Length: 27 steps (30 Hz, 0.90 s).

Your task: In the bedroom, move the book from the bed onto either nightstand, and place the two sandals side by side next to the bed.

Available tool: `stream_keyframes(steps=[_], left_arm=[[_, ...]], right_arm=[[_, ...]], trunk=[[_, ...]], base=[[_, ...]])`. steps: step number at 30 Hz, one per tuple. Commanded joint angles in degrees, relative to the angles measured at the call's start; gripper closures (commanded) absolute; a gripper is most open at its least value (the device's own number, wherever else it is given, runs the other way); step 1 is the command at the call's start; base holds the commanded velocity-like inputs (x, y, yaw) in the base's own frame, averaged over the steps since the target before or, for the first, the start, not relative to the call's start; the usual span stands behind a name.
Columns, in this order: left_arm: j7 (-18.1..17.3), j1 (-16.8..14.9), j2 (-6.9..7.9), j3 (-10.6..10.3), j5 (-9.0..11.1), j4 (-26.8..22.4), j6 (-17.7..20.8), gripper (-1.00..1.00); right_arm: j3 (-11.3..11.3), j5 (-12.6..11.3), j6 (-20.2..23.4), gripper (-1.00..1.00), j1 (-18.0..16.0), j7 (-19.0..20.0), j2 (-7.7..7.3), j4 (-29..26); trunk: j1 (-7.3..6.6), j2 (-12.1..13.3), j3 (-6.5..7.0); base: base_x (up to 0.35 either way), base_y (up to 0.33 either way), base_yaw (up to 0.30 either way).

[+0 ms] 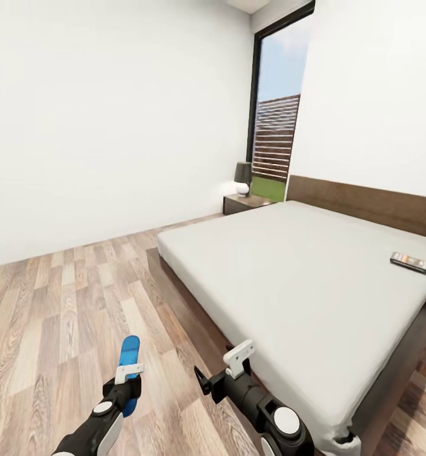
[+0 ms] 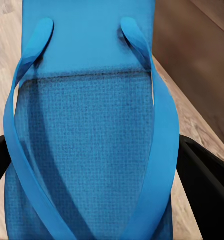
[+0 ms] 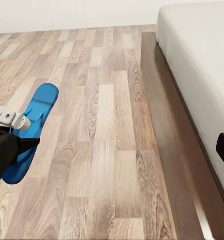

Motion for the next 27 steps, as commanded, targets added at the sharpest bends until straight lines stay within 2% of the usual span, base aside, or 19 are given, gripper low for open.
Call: stream_keyframes(steps=[1, 27], left_arm=[[0.1, 0.0, 0.01, -0.1, 0.4, 0.0, -0.3, 1.0], [0.1, 0.0, 0.01, -0.1, 0.4, 0.0, -0.9, 1.0]], right_arm=[[0.0, 0.1, 0.3, -1.0, 0.0, 0.2, 0.03, -0.1], [0.0, 0.1, 0.3, -1.0, 0.0, 0.2, 0.14, -0.1]], trunk=[[-0.23, 0.4, 0.13], [-5.94, 10.8, 4.8]], base=[[0.0, 0.0, 0.0], [0.0, 0.0, 0.0]])
